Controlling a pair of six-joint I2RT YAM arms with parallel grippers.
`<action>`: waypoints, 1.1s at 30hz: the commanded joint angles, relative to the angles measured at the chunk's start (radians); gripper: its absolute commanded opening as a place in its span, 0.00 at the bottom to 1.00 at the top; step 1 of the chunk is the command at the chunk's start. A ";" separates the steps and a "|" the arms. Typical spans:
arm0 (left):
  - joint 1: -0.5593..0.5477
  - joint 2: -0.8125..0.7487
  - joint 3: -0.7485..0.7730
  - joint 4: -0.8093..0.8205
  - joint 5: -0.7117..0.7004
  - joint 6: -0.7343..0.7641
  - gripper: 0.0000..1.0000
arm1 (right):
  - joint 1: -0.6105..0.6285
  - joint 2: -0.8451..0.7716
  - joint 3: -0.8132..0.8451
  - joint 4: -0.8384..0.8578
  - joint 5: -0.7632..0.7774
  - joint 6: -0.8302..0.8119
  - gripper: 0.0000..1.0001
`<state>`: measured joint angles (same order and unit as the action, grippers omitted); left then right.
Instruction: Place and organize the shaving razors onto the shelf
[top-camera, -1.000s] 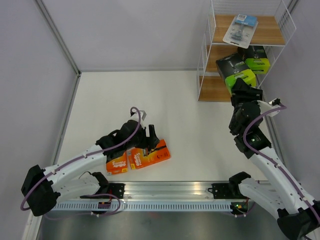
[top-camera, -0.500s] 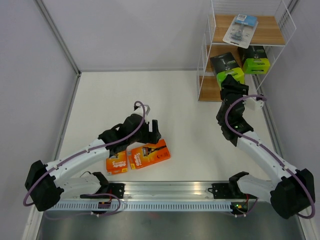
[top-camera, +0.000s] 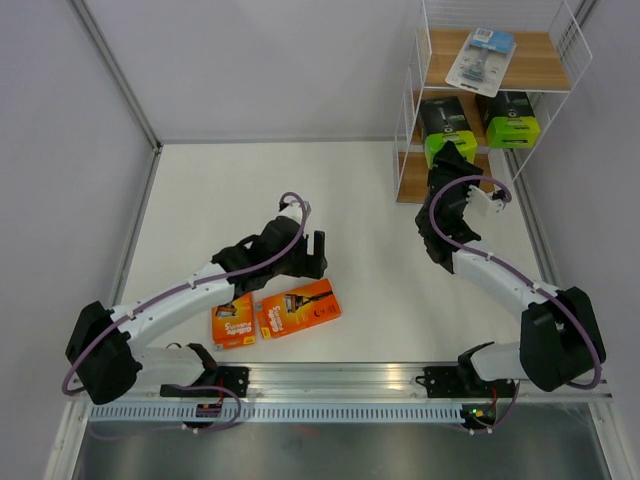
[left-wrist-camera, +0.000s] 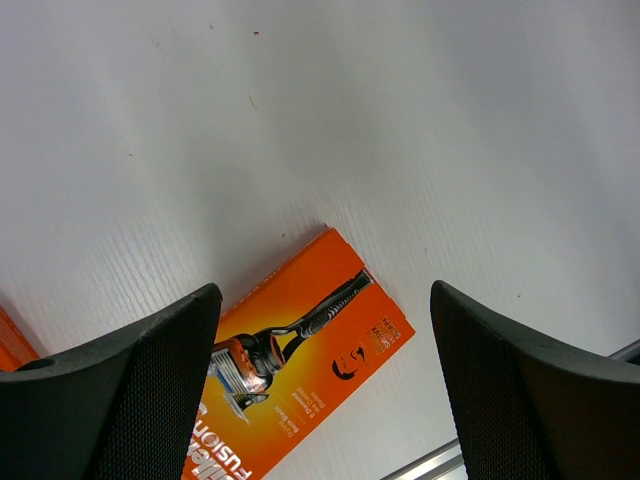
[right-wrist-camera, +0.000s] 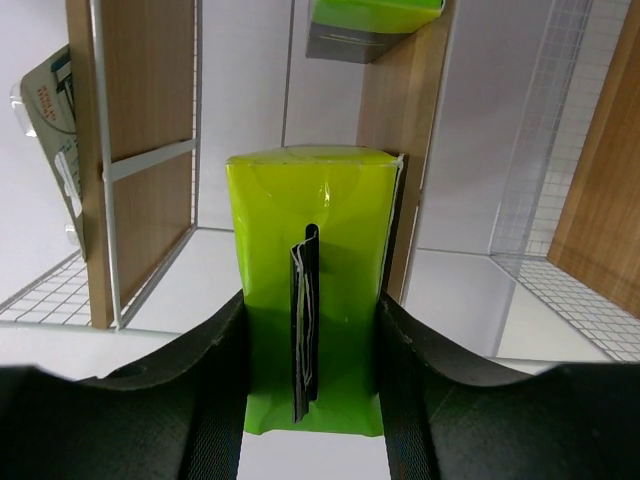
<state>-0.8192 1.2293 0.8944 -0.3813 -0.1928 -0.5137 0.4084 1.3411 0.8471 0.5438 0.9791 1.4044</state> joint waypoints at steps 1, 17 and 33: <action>0.005 0.033 0.069 -0.016 -0.017 0.046 0.90 | -0.017 0.053 0.055 0.073 0.052 0.045 0.38; 0.025 0.079 0.140 -0.016 -0.045 0.098 0.90 | -0.062 0.227 0.266 -0.065 -0.002 0.160 0.54; 0.026 -0.045 0.061 -0.034 0.009 0.041 0.90 | -0.220 -0.046 0.302 -0.648 -0.501 0.042 0.98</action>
<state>-0.7967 1.2118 0.9775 -0.4213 -0.2035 -0.4553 0.2237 1.3083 1.1007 0.0555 0.6441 1.5173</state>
